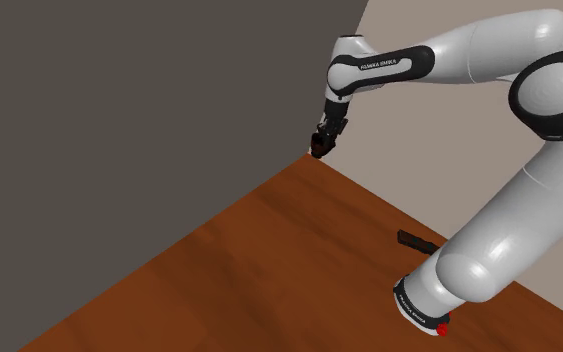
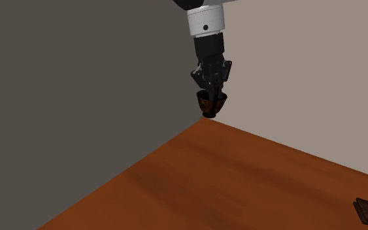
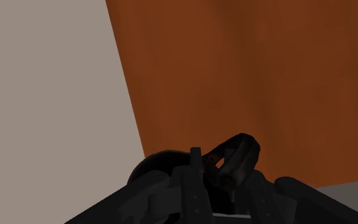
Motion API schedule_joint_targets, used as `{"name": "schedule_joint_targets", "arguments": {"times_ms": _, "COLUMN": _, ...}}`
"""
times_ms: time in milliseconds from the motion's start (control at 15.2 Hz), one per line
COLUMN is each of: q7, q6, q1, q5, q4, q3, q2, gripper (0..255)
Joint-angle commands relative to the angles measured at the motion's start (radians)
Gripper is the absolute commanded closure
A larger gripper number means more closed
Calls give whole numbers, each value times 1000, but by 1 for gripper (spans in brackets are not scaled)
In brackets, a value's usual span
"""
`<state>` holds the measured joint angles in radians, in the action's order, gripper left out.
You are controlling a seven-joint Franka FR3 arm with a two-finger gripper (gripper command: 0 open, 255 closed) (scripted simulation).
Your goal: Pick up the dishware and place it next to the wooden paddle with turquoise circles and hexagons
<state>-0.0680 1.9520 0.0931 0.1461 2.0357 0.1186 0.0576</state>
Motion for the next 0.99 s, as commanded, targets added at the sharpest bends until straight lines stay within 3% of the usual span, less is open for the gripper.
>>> {"name": "schedule_joint_targets", "arguments": {"times_ms": 0, "q7": -3, "q6": -29, "q1": 0, "q5": -1, "q4": -20, "q3": 0, "q2": -9, "gripper": 255}}
{"name": "schedule_joint_targets", "arguments": {"times_ms": 924, "q7": -23, "q6": -209, "q1": -4, "q5": -3, "q4": -158, "q3": -3, "q2": -53, "gripper": 255}}
